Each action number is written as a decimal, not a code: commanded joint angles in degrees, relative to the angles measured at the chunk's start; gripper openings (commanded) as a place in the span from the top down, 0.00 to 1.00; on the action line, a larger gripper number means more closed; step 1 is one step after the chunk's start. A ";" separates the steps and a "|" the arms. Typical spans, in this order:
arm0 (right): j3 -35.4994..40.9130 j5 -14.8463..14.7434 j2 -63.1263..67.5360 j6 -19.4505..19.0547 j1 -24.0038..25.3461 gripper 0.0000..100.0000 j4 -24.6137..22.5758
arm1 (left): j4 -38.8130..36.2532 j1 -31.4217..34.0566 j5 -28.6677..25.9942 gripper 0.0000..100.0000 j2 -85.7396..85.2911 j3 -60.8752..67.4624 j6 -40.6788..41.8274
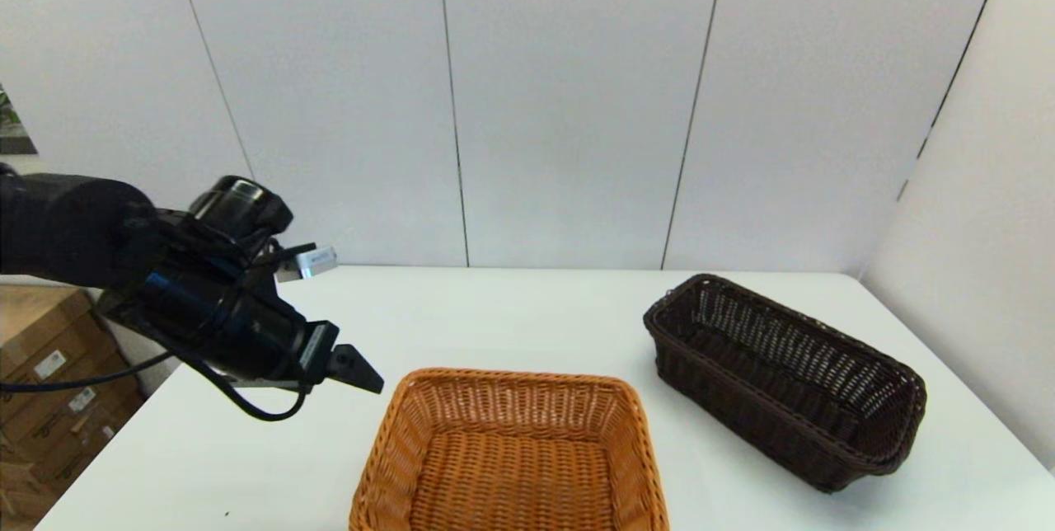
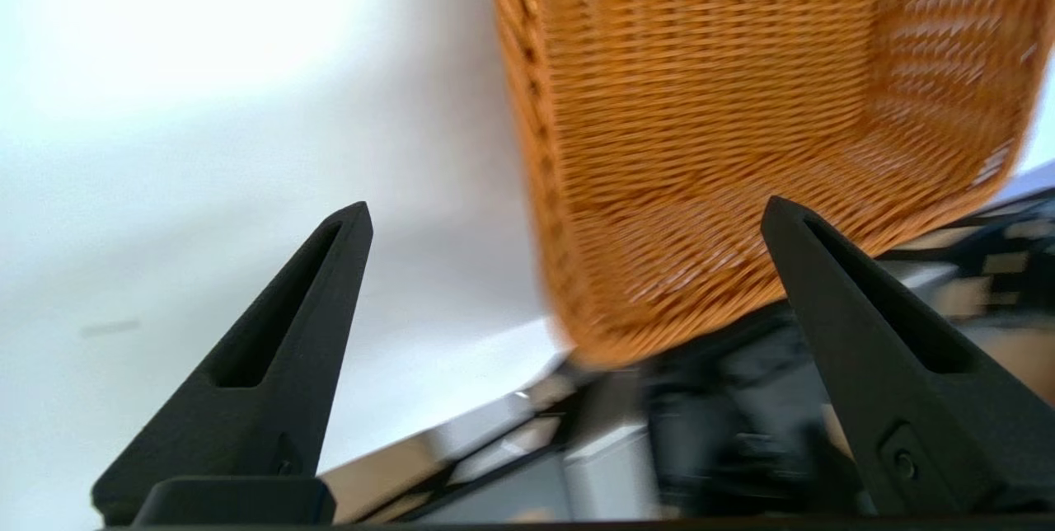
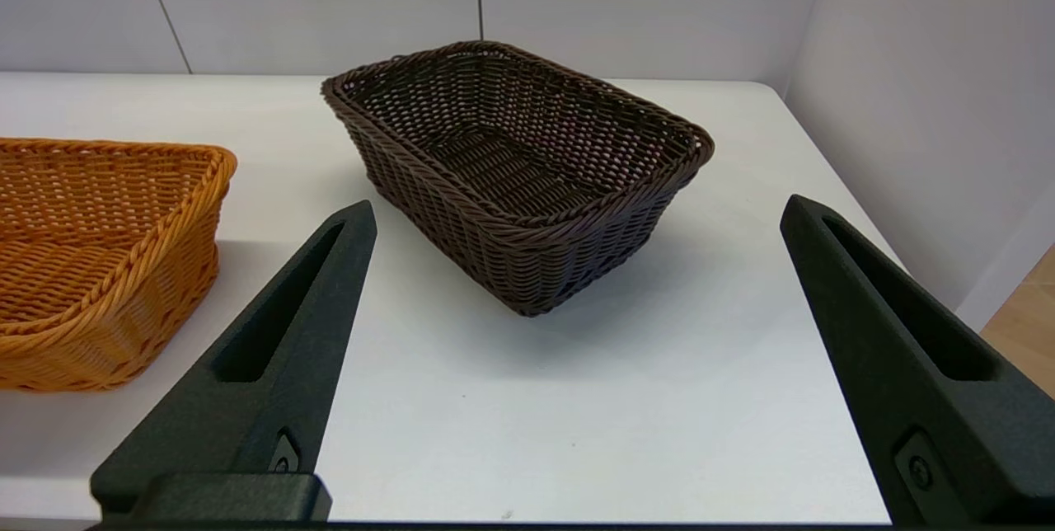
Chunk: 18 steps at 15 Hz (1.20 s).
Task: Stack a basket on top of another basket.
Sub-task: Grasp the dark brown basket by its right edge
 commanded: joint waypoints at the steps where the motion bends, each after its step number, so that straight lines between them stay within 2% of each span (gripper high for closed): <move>1: -0.06 0.00 -0.11 0.01 0.00 0.00 0.02 | 3.53 -1.20 8.97 0.00 -18.39 0.92 7.32; 4: 0.02 0.00 -0.02 0.01 0.00 0.00 0.02 | 2.92 -0.85 9.32 0.00 -26.13 4.08 13.65; 8: -0.06 0.00 -0.11 0.01 0.00 0.00 0.02 | 0.63 -0.94 13.89 0.00 -35.71 5.05 13.12; 12: -0.06 0.00 -0.11 0.01 0.00 0.00 0.02 | -0.60 -0.85 15.47 0.00 -48.01 13.22 11.36; 18: 0.02 0.00 -0.02 0.01 0.00 0.00 0.02 | -0.60 -0.76 17.06 0.00 -54.08 18.32 10.66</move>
